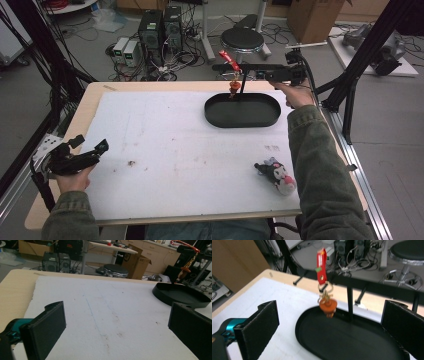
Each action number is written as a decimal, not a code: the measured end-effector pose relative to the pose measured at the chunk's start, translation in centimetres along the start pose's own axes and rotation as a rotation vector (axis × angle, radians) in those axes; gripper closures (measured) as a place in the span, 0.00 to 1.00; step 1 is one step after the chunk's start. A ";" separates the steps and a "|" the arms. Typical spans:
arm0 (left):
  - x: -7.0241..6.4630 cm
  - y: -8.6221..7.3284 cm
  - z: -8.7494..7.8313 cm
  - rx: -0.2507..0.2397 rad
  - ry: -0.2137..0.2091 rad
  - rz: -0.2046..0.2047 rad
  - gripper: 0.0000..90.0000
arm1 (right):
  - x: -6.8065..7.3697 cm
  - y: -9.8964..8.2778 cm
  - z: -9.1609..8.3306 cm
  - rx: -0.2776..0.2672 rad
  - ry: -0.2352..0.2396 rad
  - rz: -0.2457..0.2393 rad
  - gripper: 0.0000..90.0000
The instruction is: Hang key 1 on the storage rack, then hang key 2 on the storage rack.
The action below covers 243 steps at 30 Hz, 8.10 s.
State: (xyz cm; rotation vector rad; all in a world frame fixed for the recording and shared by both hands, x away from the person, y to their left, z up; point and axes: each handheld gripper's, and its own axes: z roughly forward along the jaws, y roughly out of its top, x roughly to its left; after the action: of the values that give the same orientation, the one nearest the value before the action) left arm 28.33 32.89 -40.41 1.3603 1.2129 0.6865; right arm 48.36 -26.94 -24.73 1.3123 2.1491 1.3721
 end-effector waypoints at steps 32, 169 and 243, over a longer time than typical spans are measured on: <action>0.0 0.0 0.3 0.014 -0.008 0.003 0.02 | 0.2 -9.5 -3.4 0.118 0.012 0.003 0.01; 0.2 0.1 0.3 0.002 -0.011 -0.025 0.02 | 3.9 -11.3 -4.9 0.251 -0.021 -0.018 0.50; 0.5 0.1 0.5 -0.008 -0.023 -0.040 0.02 | -2.3 -2.1 2.9 0.163 -0.146 0.076 0.01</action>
State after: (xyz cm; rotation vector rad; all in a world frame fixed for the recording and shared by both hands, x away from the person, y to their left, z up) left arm 28.99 33.22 -40.58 1.3306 1.2153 0.6448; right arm 50.38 -27.40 -28.46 1.5189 2.1698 1.1087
